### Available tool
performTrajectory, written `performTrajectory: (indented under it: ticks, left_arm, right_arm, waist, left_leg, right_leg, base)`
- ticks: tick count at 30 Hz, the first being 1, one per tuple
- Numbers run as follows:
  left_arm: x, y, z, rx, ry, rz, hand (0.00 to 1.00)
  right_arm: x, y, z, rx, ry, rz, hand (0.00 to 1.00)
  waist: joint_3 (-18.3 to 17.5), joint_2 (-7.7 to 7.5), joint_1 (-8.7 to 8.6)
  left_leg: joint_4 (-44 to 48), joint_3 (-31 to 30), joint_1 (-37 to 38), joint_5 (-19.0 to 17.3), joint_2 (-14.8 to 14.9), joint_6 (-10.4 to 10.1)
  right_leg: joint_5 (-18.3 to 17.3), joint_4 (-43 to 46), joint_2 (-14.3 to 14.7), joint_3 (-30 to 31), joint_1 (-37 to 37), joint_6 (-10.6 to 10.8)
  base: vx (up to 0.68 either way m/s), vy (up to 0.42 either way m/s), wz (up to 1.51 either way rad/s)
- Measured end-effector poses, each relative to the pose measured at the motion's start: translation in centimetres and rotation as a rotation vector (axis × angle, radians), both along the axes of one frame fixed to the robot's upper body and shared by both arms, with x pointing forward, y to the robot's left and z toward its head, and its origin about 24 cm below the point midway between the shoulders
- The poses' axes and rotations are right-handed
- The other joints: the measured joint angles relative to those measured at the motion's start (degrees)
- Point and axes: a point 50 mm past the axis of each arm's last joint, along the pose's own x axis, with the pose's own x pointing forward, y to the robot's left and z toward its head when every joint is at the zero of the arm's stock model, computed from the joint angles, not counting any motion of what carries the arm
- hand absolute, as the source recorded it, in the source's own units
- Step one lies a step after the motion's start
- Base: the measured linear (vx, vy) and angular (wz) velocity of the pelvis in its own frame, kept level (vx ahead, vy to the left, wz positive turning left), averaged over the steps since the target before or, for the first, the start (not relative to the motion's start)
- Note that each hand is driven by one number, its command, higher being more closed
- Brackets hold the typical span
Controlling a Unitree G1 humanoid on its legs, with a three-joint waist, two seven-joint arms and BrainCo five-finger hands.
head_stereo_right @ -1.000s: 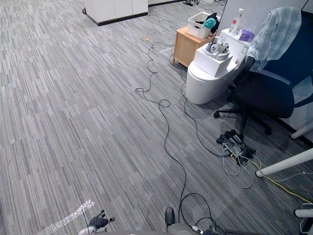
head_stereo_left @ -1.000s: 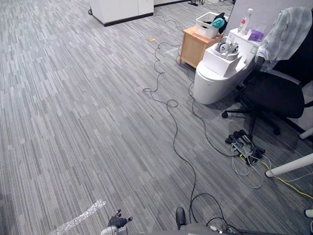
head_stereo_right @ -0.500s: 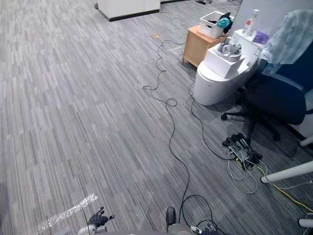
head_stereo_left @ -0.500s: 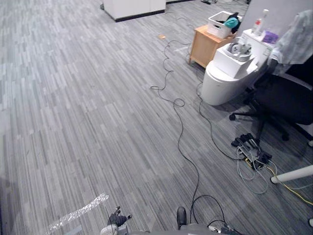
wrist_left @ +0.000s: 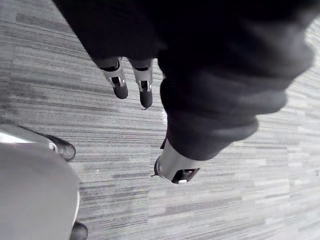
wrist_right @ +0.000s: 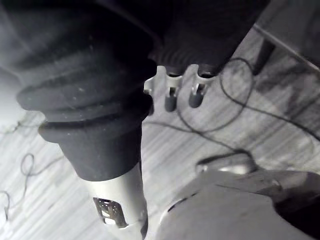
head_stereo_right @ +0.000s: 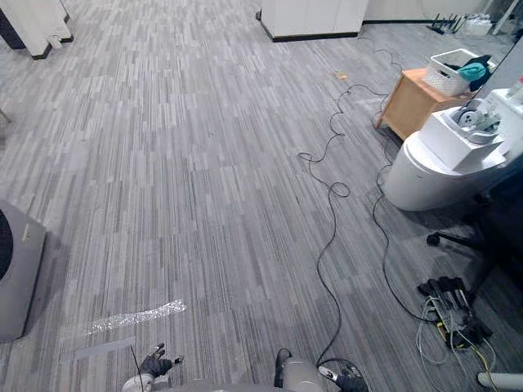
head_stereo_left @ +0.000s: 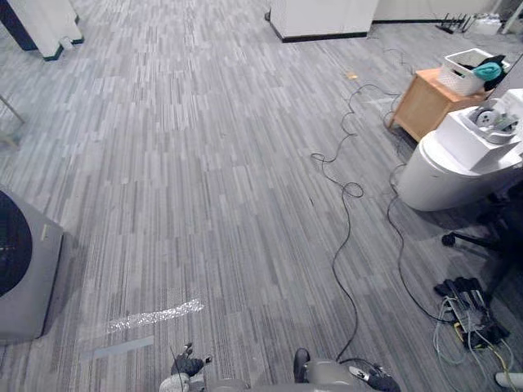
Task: Organize washtable
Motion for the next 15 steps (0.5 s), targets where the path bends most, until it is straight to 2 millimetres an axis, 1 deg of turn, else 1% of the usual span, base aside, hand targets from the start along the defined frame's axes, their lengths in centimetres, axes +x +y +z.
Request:
performTrajectory:
  ticks: [1,2,3,4,5,6,7,8,9,10,11,12,13,14,15]
  left_arm:
    - [0.1,-0.1,0.0,-0.018,-0.014,0.045,0.0]
    - [0.2,-0.2,0.1,-0.023,-0.024,0.056,0.0]
    - [0.4,-0.4,0.1,-0.037,-0.037,0.08,0.0]
    - [0.6,-0.7,0.2,-0.045,-0.048,0.089,0.0]
    - [0.8,-0.7,0.2,-0.043,-0.054,0.082,0.0]
    - [0.8,-0.8,0.3,-0.043,-0.058,0.077,0.0]
    - [0.8,-0.8,0.3,-0.043,-0.059,0.075,0.0]
    - [0.8,-0.9,0.3,-0.043,-0.059,0.073,0.0]
    - [0.9,-0.9,0.3,-0.043,-0.06,0.069,0.0]
    - [0.9,-0.9,0.3,-0.041,-0.064,0.065,0.0]
    - [0.9,-1.0,0.3,-0.044,-0.063,0.064,0.0]
    - [0.6,-1.3,0.1,-0.058,-0.051,0.076,0.0]
    - [0.5,-1.0,0.1,-0.051,-0.048,0.08,0.0]
    - [0.4,-0.7,0.1,-0.042,-0.048,0.079,0.0]
    - [0.4,-0.3,0.2,-0.032,-0.05,0.078,0.0]
  right_arm:
    - [-0.2,0.0,0.0,-0.002,0.0,-0.001,0.0]
    - [-0.2,-0.1,0.0,-0.004,-0.001,-0.001,0.0]
    - [-0.2,-0.1,0.1,-0.006,-0.001,0.004,0.0]
    - [-0.2,0.0,0.0,-0.004,-0.002,0.007,0.0]
    - [-0.1,0.1,0.1,-0.004,-0.003,0.008,0.0]
    - [0.1,0.0,0.1,-0.007,-0.005,0.018,0.0]
    - [0.1,0.0,0.1,-0.007,-0.006,0.019,0.0]
    - [0.3,-0.1,0.1,-0.011,-0.008,0.02,0.0]
    - [0.3,-0.1,0.1,-0.01,-0.007,0.018,0.0]
    - [0.3,-0.2,0.1,-0.012,0.001,0.023,0.0]
    - [0.3,-0.3,0.1,-0.015,0.003,0.025,0.0]
    - [0.2,-0.3,0.1,-0.015,0.007,0.025,0.0]
    - [0.1,0.0,0.0,-0.008,0.013,0.025,0.0]
    - [-0.2,0.4,-0.2,0.006,0.022,0.021,0.0]
    - [-0.6,1.1,-0.3,0.025,0.031,0.017,0.0]
  waist:
    - [0.06,0.11,0.29]
    - [0.21,0.21,0.66]
    - [0.44,0.24,0.58]
    - [0.6,-0.01,0.57]
    - [0.76,-0.32,0.59]
    - [0.72,-0.28,0.67]
    - [0.72,-0.21,0.59]
    - [0.79,-0.17,0.61]
    - [0.81,-0.19,0.62]
    - [0.85,0.04,0.73]
    - [0.83,0.35,0.76]
    - [0.4,1.1,0.8]
    - [0.43,0.59,0.67]
    - [0.1,-0.96,0.67]
    - [-0.08,-1.71,0.74]
  left_leg:
    - [9.41,1.43,-3.44,-0.63,1.19,-1.34]
    - [13.83,2.17,-5.17,-0.8,1.93,-1.88]
    - [19.66,3.91,-7.2,-0.9,3.79,-1.84]
    - [20.91,6.26,-8.01,-1.0,5.43,-1.67]
    - [20.36,7.31,-8.27,-1.0,5.94,-1.66]
    - [16.0,9.05,-8.7,-1.0,6.31,-1.65]
    - [14.78,9.13,-8.88,-1.0,6.27,-1.64]
    - [8.43,8.14,-9.42,-0.9,5.09,-1.72]
    - [5.66,7.68,-9.66,-0.72,4.39,-1.78]
    - [-1.0,5.69,-10.08,0.43,3.33,-2.08]
    - [-2.5,5.29,-9.94,3.39,3.33,-1.99]
    - [-3.94,5.73,-8.74,8.67,3.11,0.84]
    - [-4.29,6.57,-8.23,8.66,2.64,1.05]
    - [-5.11,8.07,-7.46,8.08,1.85,1.58]
    - [-5.58,9.21,-6.74,7.91,1.11,2.32]
  right_leg:
    - [-0.42,-0.53,1.11,-0.28,1.69,-0.85]
    - [-0.61,-0.88,1.7,-0.27,2.84,-1.21]
    - [-0.76,-2.04,2.64,-0.48,5.21,-1.47]
    - [-0.79,-3.24,2.78,-0.43,7.34,-1.56]
    - [-0.79,-3.77,2.67,-0.12,8.13,-1.57]
    - [-0.79,-4.62,1.96,1.11,9.06,-1.56]
    - [-0.79,-4.77,1.75,1.37,9.08,-1.56]
    - [-0.72,-5.23,0.74,3.01,8.97,-1.41]
    - [-0.65,-5.54,0.34,3.65,8.97,-1.19]
    - [-0.39,-6.28,-0.19,5.31,9.01,0.0]
    - [-0.44,-6.41,-0.08,6.01,9.04,0.63]
    - [-0.59,-6.72,0.14,7.8,9.34,1.72]
    - [-0.57,-6.96,-0.26,8.67,9.7,2.21]
    - [-0.51,-7.59,-1.15,9.71,9.75,2.84]
    - [-0.5,-8.01,-1.94,10.71,9.62,3.41]
  base:
    - [0.2,-0.235,-0.03]
    - [0.23,-0.255,-0.11]
    - [0.23,-0.183,-0.09]
    - [0.17,-0.11,-0.08]
    - [0.14,-0.046,-0.2]
    - [0.1,-0.001,-0.21]
    - [0.11,0.061,-0.38]
    - [0.08,0.088,-0.31]
    - [0.12,0.186,-0.55]
    - [0.1,0.18,-0.47]
    - [0.15,0.26,-0.69]
    - [0.12,0.209,-0.52]
    - [0.17,0.283,-0.57]
    - [0.17,0.245,-0.46]
    - [0.14,0.187,-0.42]
